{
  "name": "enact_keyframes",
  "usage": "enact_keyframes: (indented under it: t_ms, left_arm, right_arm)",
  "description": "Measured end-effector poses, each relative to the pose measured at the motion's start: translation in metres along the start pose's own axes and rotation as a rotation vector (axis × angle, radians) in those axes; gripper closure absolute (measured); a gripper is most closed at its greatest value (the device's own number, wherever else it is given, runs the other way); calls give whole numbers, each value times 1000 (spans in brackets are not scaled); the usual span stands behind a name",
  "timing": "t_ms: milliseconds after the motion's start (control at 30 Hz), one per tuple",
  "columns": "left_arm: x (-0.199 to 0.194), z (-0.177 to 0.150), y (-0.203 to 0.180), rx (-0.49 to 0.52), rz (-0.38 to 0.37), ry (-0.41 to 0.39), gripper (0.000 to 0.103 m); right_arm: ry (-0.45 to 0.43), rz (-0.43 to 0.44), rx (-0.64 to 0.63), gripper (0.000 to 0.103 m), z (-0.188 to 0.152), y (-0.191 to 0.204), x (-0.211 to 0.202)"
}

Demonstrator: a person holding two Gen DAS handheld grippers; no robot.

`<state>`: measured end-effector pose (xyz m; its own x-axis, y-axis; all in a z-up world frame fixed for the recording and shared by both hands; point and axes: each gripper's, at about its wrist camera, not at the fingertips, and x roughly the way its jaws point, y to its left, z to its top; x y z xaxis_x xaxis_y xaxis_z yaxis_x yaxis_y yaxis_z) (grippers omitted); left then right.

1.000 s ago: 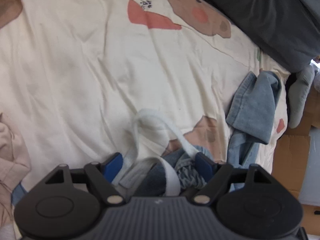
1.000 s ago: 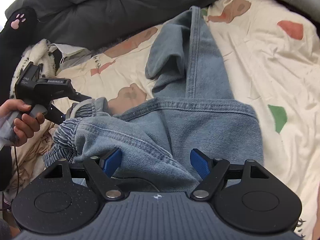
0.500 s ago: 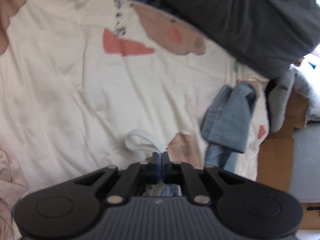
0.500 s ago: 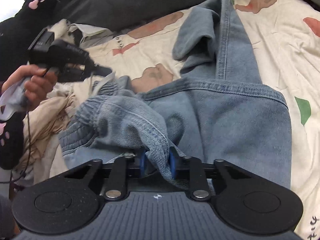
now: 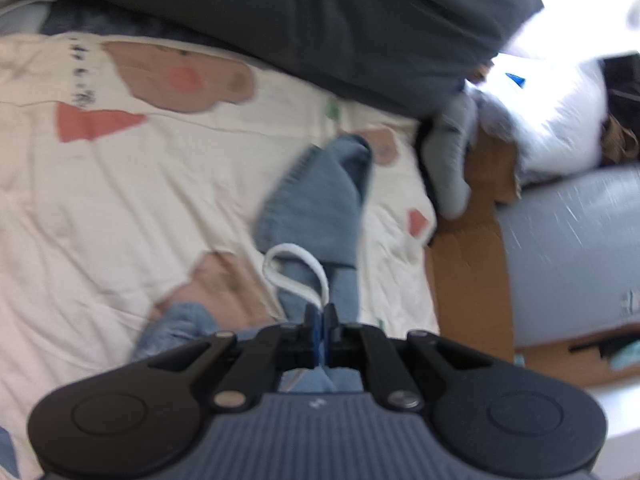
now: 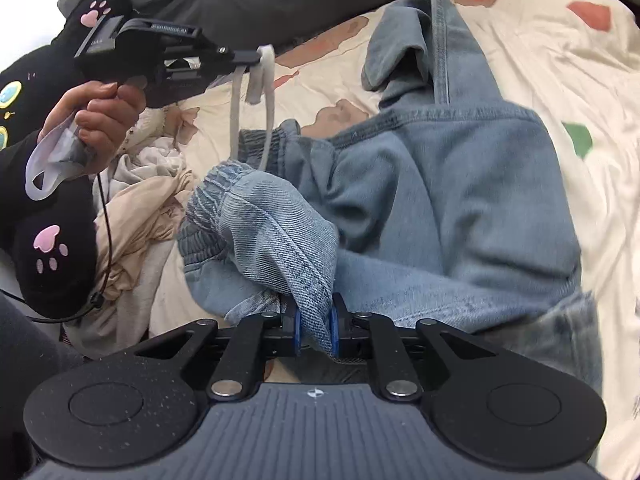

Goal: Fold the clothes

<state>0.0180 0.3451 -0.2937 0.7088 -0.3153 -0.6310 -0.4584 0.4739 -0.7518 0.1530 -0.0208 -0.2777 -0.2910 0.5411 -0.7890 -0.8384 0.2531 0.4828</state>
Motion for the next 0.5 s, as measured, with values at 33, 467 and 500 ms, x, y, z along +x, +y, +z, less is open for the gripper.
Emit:
enact_keyframes:
  t_ms: [33, 467, 500]
  left_arm:
    - [2, -3, -5, 11, -13, 15, 101]
    - [64, -64, -42, 143, -49, 260, 100]
    - [70, -68, -44, 165, -27, 286, 94]
  right_arm:
    - [-3, 0, 10, 91, -5, 2, -2]
    - [-27, 34, 80, 93, -42, 16, -19]
    - [-25, 38, 83, 93, -44, 17, -19]
